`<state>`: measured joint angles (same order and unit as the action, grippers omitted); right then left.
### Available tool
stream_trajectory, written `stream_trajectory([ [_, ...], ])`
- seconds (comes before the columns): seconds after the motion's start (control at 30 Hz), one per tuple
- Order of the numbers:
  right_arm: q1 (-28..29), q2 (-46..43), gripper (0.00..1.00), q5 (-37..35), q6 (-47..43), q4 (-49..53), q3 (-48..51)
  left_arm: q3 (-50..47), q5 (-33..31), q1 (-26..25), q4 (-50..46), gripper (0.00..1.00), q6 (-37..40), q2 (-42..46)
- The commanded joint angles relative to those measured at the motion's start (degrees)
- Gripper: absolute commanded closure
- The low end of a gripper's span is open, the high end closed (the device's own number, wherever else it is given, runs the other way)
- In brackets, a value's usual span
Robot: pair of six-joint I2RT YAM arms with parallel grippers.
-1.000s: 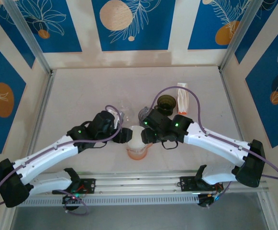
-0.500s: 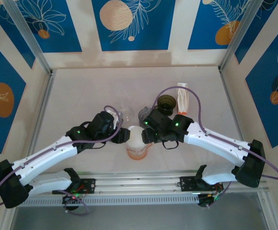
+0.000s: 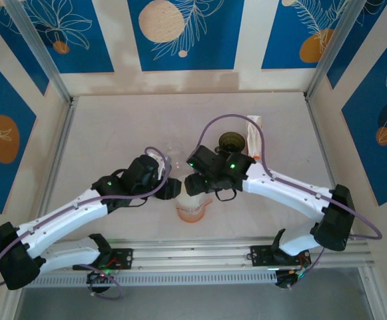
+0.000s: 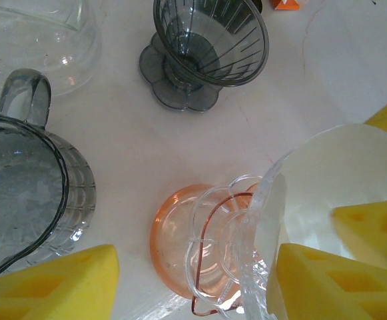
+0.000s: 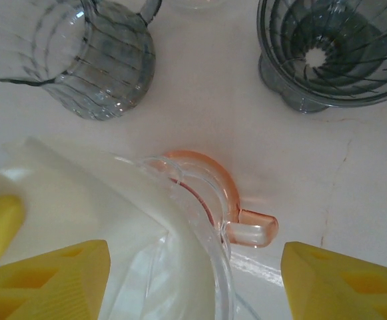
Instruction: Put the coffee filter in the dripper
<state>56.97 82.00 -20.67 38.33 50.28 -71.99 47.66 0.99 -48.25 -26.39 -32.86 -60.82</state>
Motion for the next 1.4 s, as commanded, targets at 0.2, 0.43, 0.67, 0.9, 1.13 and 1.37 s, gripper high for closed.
stream_trajectory([
  [0.2,-0.65,3.40,0.30,-0.07,-2.98,5.14,-1.40,-0.54,0.38,0.52,0.31,0.37,0.13,0.63],
  [0.43,-0.77,2.65,0.31,-1.77,-2.11,5.20,0.13,-0.73,0.85,0.87,0.12,0.40,0.17,0.69],
  [0.67,-0.40,2.89,0.30,-0.22,-3.77,2.50,-1.58,-0.46,1.44,0.96,0.44,0.40,0.13,0.66],
  [0.9,-0.60,6.19,0.30,0.08,-4.14,2.74,-0.96,-0.90,1.73,0.90,0.97,0.40,-0.01,0.58],
  [1.13,-0.37,8.87,0.30,0.31,-4.58,2.08,-0.14,-1.08,2.07,0.98,1.25,0.40,-0.16,0.43],
  [1.37,0.04,9.84,0.31,0.00,-4.37,1.32,0.97,-1.52,2.25,0.94,1.56,0.40,-0.47,0.78],
])
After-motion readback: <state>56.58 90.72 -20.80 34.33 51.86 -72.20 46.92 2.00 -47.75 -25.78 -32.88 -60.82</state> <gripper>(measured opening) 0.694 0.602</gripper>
